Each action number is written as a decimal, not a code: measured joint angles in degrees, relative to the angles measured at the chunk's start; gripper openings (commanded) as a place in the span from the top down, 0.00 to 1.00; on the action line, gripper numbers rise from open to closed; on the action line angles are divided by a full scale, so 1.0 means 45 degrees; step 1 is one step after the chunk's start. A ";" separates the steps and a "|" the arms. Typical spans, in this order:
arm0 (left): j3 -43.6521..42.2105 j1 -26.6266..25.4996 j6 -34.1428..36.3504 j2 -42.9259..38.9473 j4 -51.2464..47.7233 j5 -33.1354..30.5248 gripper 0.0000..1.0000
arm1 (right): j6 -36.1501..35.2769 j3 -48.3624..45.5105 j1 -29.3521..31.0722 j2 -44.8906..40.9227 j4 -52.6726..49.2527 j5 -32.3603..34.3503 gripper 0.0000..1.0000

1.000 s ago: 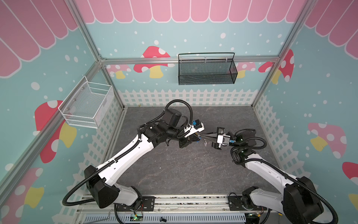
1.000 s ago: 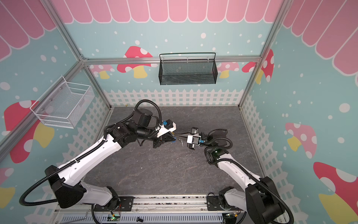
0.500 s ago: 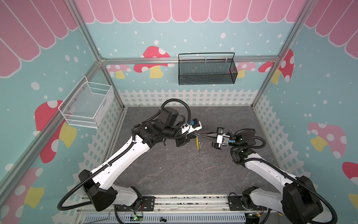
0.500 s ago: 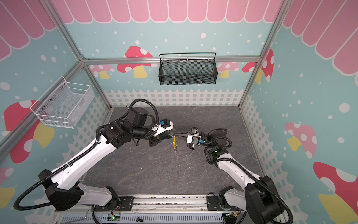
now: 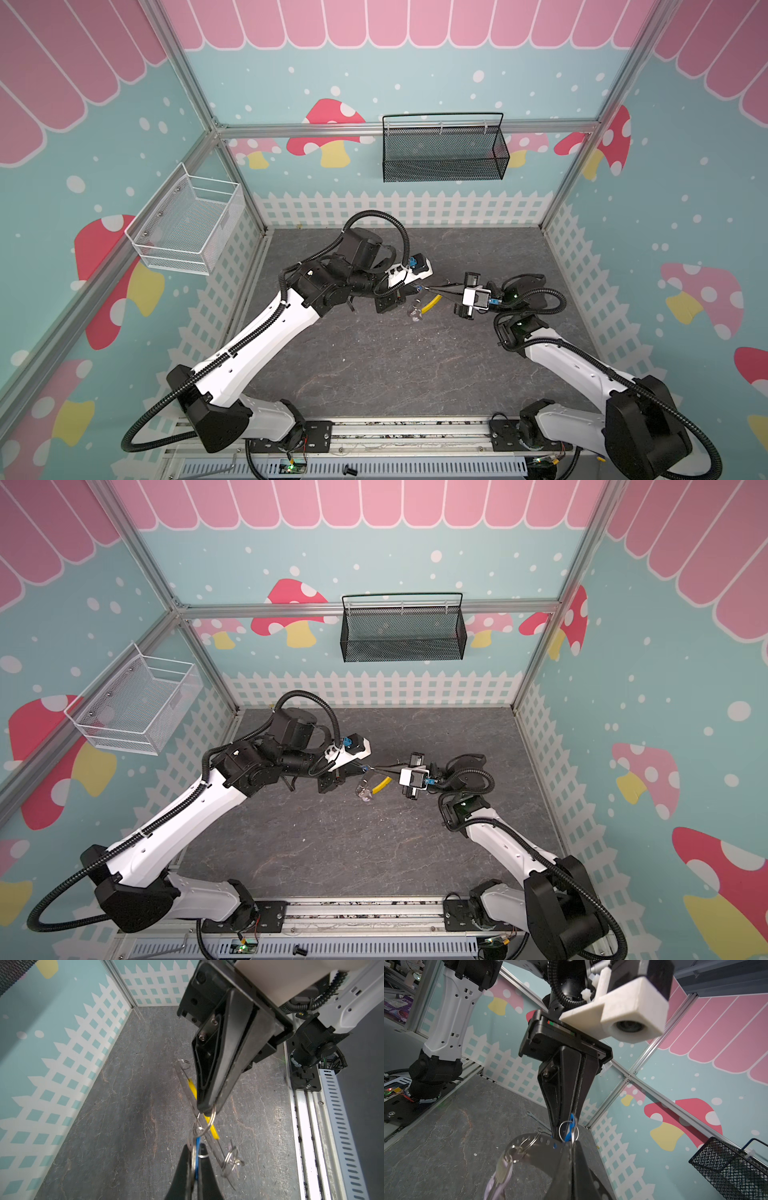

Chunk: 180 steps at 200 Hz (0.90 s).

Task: Put the keys on the keyring
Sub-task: 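Open both grippers and release the plate with keys onto the table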

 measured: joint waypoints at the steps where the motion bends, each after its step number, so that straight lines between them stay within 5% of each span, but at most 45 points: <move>1: 0.0010 0.0000 0.0000 0.0000 -0.0005 -0.0010 1.00 | -0.0005 0.0000 -0.0005 0.0005 -0.0010 0.0005 1.00; 81: 0.1311 -0.0457 0.1151 0.0787 -0.1122 -0.1098 1.00 | -0.0549 0.0117 -0.0078 0.0248 -0.0976 0.0126 1.00; 136: 0.2220 -0.0495 0.1851 0.2487 -0.2239 -0.2521 1.00 | -0.2511 0.0083 -0.0277 0.0398 -0.3701 0.1146 0.99; 180: 0.1739 -0.0505 0.1054 0.3740 -0.2234 -0.2147 1.00 | -0.4163 -0.1069 -0.0321 0.0452 -0.5178 0.2467 0.68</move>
